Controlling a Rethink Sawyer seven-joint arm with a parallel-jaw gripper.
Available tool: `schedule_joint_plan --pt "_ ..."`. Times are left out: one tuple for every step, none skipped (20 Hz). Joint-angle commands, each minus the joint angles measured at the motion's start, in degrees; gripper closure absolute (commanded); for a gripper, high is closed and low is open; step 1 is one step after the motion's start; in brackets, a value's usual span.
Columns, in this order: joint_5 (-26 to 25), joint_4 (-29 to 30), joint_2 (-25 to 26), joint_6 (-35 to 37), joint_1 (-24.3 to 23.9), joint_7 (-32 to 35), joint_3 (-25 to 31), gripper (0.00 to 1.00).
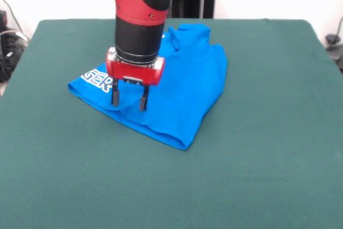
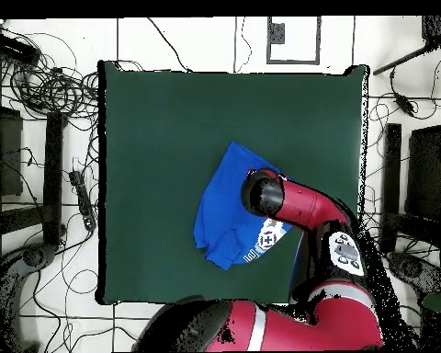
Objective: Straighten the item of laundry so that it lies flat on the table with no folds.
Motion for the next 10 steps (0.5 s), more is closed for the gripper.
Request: schedule_joint_plan --pt "1.61 -0.66 1.38 2.92 -0.1 8.84 4.32 0.0" --pt "1.62 -0.58 1.35 2.9 -0.08 8.89 4.33 0.0" --pt "1.63 -0.6 1.38 2.91 -0.1 8.89 4.35 0.0" --pt "1.65 -0.62 1.4 2.92 -0.13 8.89 4.37 0.0" --pt "1.62 -0.49 1.38 2.78 -0.12 8.94 4.34 0.0" --pt "1.61 -0.47 1.35 2.77 -0.09 8.96 4.29 0.0" --pt "1.63 -0.42 1.4 2.66 -0.07 9.04 4.3 0.0" --pt "1.65 -0.37 1.45 2.55 -0.06 9.12 4.31 0.0" --pt "1.7 -0.49 1.48 2.66 -0.12 9.08 4.34 0.0" --pt "1.72 -0.55 1.52 2.6 -0.14 9.1 4.36 0.0"
